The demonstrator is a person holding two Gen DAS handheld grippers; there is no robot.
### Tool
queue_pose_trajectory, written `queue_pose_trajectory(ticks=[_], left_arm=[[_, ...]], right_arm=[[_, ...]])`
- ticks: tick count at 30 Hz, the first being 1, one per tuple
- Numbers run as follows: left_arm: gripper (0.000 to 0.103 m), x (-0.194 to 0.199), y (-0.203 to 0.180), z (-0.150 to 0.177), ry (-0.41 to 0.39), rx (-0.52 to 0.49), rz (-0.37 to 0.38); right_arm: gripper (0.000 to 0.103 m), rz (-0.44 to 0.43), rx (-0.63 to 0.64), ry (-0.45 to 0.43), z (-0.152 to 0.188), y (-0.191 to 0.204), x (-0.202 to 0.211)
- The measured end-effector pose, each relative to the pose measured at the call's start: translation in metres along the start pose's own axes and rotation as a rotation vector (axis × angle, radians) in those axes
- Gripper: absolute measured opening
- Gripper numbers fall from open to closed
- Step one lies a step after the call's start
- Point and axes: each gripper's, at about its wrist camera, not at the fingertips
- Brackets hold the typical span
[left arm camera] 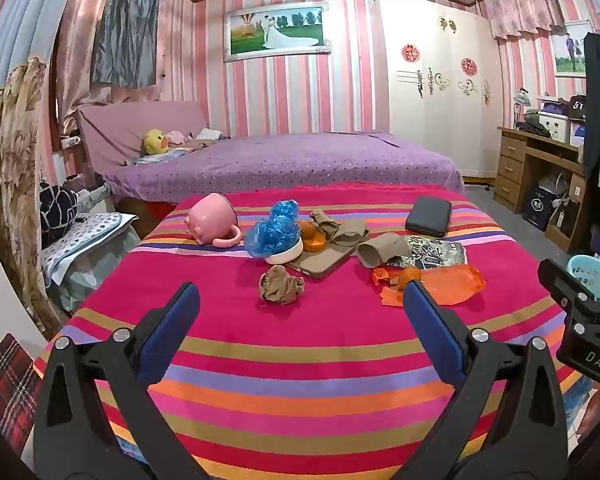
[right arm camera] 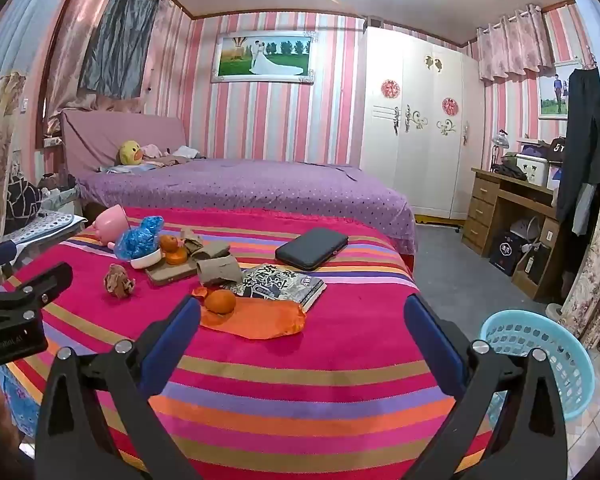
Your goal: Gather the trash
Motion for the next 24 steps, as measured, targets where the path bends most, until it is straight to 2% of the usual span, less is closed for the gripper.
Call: queue_pose_trajectory(ticks=[3, 5, 24], left_arm=[[0.098, 0.002, -0.002, 0.001, -0.014, -0.007, -0.010], [0.098, 0.003, -0.003, 0.002, -0.014, -0.004, -0.009], [0.098, 0.000, 0.003, 0.002, -0.007, 0.004, -0.009]], right_arm=[[0.099, 0.003, -0.003, -0.003, -0.002, -0.001, -0.003], [0.099, 0.003, 0.003, -0.035, 0.000, 0.000, 0.004], [0.099, 0.008, 0.000, -0.020, 0.003, 0.001, 0.000]])
Point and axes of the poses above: each gripper's, at about its wrist camera, not at the fingertips, and x roughly against the way its jaws point, y to its left, z to its underside, and after that the axes turned 12 degrees about y, right-handed
